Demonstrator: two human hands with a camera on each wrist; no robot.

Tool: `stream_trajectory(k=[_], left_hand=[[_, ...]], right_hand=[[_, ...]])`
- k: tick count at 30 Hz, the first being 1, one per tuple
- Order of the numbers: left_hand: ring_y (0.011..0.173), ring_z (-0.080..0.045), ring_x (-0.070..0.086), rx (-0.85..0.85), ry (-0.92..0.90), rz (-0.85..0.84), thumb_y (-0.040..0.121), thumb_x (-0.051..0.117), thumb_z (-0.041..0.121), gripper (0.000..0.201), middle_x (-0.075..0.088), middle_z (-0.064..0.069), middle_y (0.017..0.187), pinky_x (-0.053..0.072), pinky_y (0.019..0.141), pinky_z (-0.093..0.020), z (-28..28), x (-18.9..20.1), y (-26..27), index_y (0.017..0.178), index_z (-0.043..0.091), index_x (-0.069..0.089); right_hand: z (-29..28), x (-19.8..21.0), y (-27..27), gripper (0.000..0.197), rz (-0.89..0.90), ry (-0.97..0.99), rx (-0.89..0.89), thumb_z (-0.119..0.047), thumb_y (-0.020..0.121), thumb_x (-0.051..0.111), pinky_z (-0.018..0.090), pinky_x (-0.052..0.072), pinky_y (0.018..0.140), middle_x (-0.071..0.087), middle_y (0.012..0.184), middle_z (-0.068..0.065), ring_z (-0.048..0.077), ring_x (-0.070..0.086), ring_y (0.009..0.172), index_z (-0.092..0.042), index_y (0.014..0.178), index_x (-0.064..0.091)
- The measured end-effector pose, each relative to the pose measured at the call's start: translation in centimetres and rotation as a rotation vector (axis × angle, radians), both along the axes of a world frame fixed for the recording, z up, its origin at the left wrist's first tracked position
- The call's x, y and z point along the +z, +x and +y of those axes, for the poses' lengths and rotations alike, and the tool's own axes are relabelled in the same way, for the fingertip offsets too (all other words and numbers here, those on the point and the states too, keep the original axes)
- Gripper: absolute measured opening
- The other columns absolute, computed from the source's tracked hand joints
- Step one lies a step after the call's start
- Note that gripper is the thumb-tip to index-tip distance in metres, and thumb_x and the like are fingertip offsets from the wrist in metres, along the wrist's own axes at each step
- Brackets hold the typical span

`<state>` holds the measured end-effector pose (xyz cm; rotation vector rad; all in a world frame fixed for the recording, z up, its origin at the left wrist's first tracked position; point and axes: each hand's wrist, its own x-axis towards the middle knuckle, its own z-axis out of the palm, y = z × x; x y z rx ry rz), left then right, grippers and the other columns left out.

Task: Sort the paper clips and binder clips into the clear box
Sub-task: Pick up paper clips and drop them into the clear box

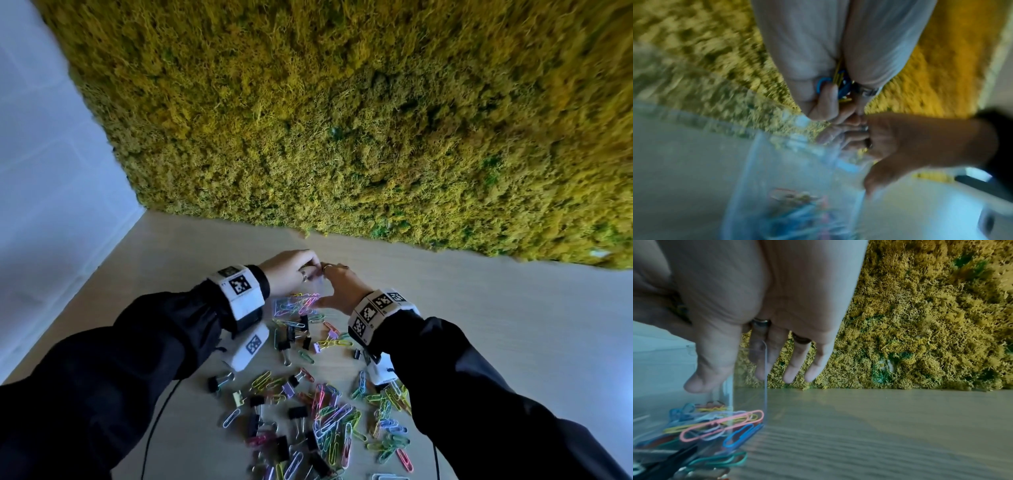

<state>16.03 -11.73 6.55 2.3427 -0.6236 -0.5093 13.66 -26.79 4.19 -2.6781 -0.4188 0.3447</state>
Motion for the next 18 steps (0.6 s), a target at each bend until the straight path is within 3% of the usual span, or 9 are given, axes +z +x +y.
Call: stream_trajectory(k=[3, 5, 6, 8, 12, 15, 18], left_hand=[[0.089, -0.025, 0.055, -0.081, -0.003, -0.074, 0.088, 0.04, -0.005, 0.023, 0.06, -0.011, 0.1, 0.044, 0.078, -0.035, 0.6, -0.8, 0.0, 0.097, 0.011, 0.054], [0.093, -0.02, 0.054, -0.095, -0.055, -0.099, 0.084, 0.042, -0.012, 0.028, 0.058, -0.007, 0.102, 0.045, 0.08, -0.022, 1.0, -1.4, -0.2, 0.1, 0.008, 0.054], [0.092, -0.015, 0.053, -0.088, -0.088, -0.119, 0.083, 0.043, -0.012, 0.028, 0.057, -0.005, 0.101, 0.044, 0.077, -0.012, 1.1, -1.7, -0.3, 0.1, 0.007, 0.054], [0.088, -0.01, 0.052, -0.079, -0.139, -0.155, 0.084, 0.045, -0.012, 0.026, 0.055, -0.001, 0.097, 0.04, 0.072, -0.005, 1.0, -2.2, -0.6, 0.1, 0.007, 0.054], [0.082, -0.008, 0.052, -0.068, -0.192, -0.21, 0.084, 0.054, -0.002, 0.02, 0.055, -0.001, 0.094, 0.04, 0.071, -0.008, 1.1, -3.4, -0.8, 0.102, 0.006, 0.052], [0.082, 0.0, 0.055, -0.053, -0.244, -0.207, 0.079, 0.064, 0.005, 0.03, 0.06, 0.0, 0.095, 0.043, 0.076, -0.005, 1.4, -3.4, -0.9, 0.107, 0.007, 0.052], [0.095, -0.012, 0.062, -0.024, -0.302, -0.104, 0.077, 0.063, -0.003, 0.034, 0.065, -0.004, 0.101, 0.05, 0.089, -0.023, 2.0, -3.4, -0.6, 0.107, 0.01, 0.055]], right_hand=[[0.0, 0.3, -0.1, 0.054, 0.03, -0.012, -0.007, -0.029, 0.077, 0.069, 0.031, 0.039, 0.083, 0.057, 0.117, 0.016, 0.023, 0.049, 0.096, -0.001, 0.118, 0.048], [-0.1, 0.5, -0.2, 0.054, 0.041, -0.005, -0.012, -0.029, 0.078, 0.069, 0.03, 0.038, 0.082, 0.056, 0.117, 0.016, 0.021, 0.046, 0.093, -0.001, 0.119, 0.048], [-0.1, 0.5, -0.2, 0.054, 0.042, -0.002, -0.014, -0.029, 0.078, 0.069, 0.03, 0.038, 0.084, 0.056, 0.118, 0.015, 0.023, 0.049, 0.098, -0.001, 0.119, 0.047], [-0.1, 0.6, -0.4, 0.055, 0.037, 0.013, -0.018, -0.028, 0.077, 0.07, 0.031, 0.039, 0.087, 0.057, 0.119, 0.014, 0.025, 0.051, 0.107, -0.002, 0.12, 0.048], [0.0, 0.5, -0.4, 0.059, 0.028, 0.043, -0.031, -0.029, 0.075, 0.071, 0.035, 0.039, 0.093, 0.058, 0.121, 0.014, 0.026, 0.051, 0.111, -0.003, 0.122, 0.048], [0.0, 0.2, -0.5, 0.061, -0.014, -0.003, -0.031, -0.035, 0.074, 0.07, 0.034, 0.039, 0.091, 0.06, 0.118, 0.014, 0.025, 0.053, 0.107, -0.004, 0.122, 0.049], [0.1, 0.0, -0.6, 0.06, -0.04, -0.029, -0.052, -0.038, 0.074, 0.07, 0.037, 0.039, 0.093, 0.06, 0.119, 0.01, 0.024, 0.053, 0.108, -0.008, 0.121, 0.049]])
